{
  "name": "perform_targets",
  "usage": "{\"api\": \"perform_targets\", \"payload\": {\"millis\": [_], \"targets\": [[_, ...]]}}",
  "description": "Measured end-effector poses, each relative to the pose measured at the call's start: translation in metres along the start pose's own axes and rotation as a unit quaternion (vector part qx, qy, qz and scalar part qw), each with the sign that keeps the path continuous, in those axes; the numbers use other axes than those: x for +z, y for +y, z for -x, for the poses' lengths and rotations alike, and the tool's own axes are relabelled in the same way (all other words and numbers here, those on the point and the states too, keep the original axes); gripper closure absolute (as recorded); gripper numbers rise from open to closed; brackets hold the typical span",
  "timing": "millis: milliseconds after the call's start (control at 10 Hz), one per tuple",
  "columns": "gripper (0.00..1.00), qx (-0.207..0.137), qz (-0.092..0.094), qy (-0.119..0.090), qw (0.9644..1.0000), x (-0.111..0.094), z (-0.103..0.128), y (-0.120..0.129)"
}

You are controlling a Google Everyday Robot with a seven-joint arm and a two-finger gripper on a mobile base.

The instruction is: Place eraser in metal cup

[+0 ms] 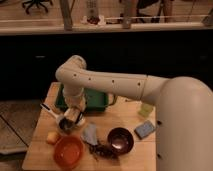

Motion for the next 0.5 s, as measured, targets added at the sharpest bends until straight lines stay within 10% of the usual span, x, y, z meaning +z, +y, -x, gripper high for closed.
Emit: {"api": "perform_targets", "payload": {"millis": [500], "targets": [[0.99,-0.107,0.012,-0.031,0.9937,0.016,0.043,-0.029]]}}
